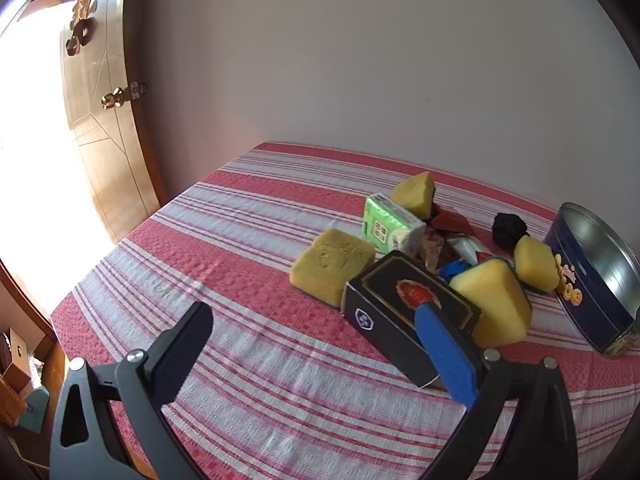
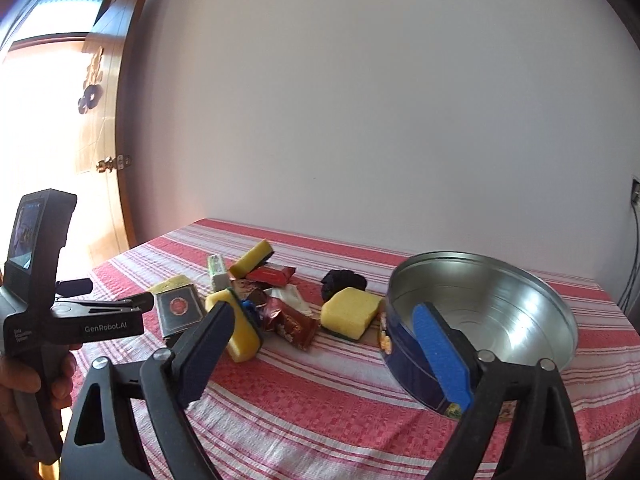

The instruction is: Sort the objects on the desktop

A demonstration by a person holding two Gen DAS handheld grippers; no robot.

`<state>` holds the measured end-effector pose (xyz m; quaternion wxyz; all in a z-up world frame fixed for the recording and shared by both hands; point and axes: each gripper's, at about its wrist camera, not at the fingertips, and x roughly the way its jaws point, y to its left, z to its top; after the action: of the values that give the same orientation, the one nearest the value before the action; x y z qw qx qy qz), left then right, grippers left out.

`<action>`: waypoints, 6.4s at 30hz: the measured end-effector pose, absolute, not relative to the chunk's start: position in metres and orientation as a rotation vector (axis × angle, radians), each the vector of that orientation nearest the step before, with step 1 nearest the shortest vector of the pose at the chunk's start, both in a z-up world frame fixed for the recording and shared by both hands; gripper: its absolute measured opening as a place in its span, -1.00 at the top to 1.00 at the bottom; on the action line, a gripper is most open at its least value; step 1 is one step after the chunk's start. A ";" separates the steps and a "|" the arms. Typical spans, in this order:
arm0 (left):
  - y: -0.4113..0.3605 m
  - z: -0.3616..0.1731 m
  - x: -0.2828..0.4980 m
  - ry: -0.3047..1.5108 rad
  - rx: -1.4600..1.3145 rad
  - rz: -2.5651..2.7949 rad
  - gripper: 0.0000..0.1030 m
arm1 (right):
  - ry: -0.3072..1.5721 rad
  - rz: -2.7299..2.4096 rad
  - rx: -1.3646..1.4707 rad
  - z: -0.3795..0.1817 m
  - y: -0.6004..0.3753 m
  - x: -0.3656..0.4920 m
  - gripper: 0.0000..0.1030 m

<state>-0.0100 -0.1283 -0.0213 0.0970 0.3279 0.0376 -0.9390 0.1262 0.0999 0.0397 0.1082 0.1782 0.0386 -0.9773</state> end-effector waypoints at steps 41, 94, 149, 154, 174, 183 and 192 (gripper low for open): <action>-0.129 -0.032 -0.035 0.138 1.103 -2.741 -0.99 | 0.166 -2.453 0.892 -0.014 0.036 0.034 0.29; -0.109 -0.038 -0.046 0.121 1.147 -2.944 -0.98 | 0.060 -2.658 0.645 0.013 0.087 0.060 0.29; -0.083 -0.039 -0.056 -0.033 1.145 -2.982 -0.79 | 0.211 -2.759 0.532 0.011 0.088 0.077 0.28; -0.068 -0.023 -0.043 -0.099 1.054 -3.038 -0.79 | 0.165 -2.815 0.524 0.017 0.098 0.085 0.29; 0.048 0.013 -0.041 -0.235 0.999 -3.282 -0.79 | 0.035 -3.102 0.462 0.043 0.188 0.141 0.29; 0.098 0.015 -0.058 -0.261 1.021 -3.342 -0.79 | -0.001 -3.226 0.463 0.049 0.233 0.133 0.29; 0.127 0.016 -0.071 -0.289 1.057 -3.364 -0.79 | -0.058 -3.285 0.506 0.055 0.267 0.100 0.29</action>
<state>-0.0705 0.1266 0.0158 -0.1969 0.2928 -0.0802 -0.9322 0.0998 0.2668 0.0555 -0.0910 0.1517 -0.0173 -0.9841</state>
